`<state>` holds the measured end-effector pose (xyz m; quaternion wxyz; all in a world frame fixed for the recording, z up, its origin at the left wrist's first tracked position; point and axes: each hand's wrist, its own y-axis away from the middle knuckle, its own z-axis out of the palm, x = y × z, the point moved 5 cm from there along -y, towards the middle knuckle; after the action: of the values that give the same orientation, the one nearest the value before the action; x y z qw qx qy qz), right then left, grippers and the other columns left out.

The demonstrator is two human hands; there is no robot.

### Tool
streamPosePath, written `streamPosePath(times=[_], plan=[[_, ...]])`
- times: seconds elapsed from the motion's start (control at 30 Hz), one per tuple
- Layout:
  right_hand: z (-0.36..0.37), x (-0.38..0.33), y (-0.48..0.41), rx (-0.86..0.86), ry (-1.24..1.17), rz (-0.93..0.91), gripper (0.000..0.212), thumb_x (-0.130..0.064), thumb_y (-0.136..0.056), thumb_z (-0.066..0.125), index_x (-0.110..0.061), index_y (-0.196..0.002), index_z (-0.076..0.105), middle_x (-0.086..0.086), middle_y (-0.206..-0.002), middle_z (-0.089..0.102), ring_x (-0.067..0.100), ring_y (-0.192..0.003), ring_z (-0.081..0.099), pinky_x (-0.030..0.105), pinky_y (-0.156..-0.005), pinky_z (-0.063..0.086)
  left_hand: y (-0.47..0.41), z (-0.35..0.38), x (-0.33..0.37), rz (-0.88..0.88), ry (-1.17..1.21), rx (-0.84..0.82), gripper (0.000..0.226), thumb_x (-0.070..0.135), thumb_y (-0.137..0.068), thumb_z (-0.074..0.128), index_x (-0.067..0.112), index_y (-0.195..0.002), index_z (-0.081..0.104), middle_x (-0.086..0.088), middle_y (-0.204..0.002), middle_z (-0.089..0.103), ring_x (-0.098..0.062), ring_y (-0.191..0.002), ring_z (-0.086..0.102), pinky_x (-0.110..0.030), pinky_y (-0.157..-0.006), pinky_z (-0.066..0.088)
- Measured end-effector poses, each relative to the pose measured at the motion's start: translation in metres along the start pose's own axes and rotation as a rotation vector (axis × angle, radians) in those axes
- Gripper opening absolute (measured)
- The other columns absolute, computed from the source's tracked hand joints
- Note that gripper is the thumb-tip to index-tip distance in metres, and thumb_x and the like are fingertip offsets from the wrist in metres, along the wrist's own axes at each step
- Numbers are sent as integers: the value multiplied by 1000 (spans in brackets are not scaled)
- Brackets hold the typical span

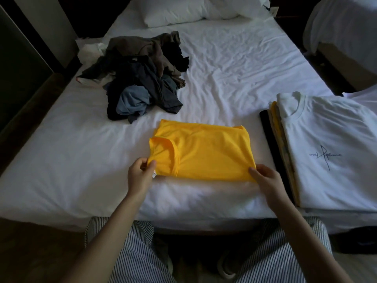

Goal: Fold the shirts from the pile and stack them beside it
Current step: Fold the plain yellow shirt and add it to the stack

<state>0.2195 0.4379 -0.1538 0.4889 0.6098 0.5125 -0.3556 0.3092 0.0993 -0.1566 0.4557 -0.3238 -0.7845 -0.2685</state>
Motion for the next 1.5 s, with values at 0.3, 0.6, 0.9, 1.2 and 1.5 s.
streamPosePath(times=[0.3,0.6,0.9,1.2,1.5], plan=[[-7,20,20,-68,367,82,26,-6,-83,64,-16,-61,53,-1,-55,46,13,-56,45,32,-52,30,15,-15,-30,-186,-72,-153,4,11,-90,63,7,-90,61,-8,-81,62,-25,-82,58,-33,-71,46],[40,-54,22,71,693,-549,35,-24,-82,52,-5,-108,66,15,-109,66,40,-109,56,47,-91,44,32,35,74,463,-595,-72,59,41,-85,38,9,-132,51,-14,-139,48,-36,-131,38,-45,-104,30],[99,-15,-45,-259,1052,-505,84,-70,-75,-7,-38,-148,18,-7,-158,11,21,-147,1,37,-116,-2,-43,130,46,568,-1071,-548,59,60,-96,20,43,-149,0,9,-160,-8,-19,-147,-12,-45,-117,-8],[87,-5,-53,-119,998,-382,77,-65,-77,-2,-40,-148,11,-6,-159,2,16,-146,-7,31,-114,-13,-86,83,19,386,-1012,-312,55,57,-98,15,42,-150,2,8,-160,-6,-21,-147,-6,-41,-118,-3],[78,-6,-58,-23,984,-181,53,-51,-98,22,-43,-148,10,-13,-158,-2,22,-145,-13,54,-109,-19,-86,16,-25,203,-980,-227,58,57,-97,14,38,-150,-1,6,-160,-4,-13,-147,-2,-38,-117,-1]])
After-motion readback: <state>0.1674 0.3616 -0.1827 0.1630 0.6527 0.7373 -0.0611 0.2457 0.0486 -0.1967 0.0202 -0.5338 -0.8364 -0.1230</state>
